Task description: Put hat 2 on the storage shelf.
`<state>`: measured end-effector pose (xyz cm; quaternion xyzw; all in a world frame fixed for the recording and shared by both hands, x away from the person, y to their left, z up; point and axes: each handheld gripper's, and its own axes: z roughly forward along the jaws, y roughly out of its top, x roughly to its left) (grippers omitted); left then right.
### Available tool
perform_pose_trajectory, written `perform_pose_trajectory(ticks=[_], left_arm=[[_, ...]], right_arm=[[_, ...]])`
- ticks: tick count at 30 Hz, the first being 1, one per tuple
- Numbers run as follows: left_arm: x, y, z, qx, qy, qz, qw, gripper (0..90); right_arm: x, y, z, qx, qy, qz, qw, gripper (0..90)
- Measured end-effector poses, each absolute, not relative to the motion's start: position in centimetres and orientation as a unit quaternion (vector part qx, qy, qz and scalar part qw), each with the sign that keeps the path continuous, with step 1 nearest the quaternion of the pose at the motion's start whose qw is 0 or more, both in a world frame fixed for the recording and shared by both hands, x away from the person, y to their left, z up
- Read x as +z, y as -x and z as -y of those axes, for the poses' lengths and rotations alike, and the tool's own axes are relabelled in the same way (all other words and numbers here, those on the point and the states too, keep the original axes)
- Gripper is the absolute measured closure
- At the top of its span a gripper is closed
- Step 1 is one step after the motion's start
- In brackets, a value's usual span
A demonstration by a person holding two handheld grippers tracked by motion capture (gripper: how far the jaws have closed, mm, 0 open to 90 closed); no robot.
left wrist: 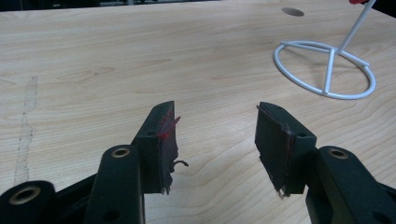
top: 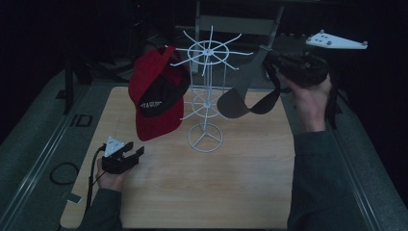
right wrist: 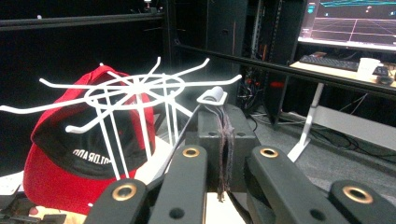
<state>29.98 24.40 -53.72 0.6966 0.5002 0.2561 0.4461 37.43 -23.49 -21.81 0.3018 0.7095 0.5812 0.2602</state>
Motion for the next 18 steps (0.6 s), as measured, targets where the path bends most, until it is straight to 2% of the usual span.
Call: perform_pose_trajectory(ticks=[18], left_arm=[[-53.7, -30.0, -24.5, 0.255, -0.696, -0.502, 0.445, 48.6]], right_arm=[[-21.2, -39.1, 21.4, 0.570, -0.299, -0.721, 0.257, 87.3]])
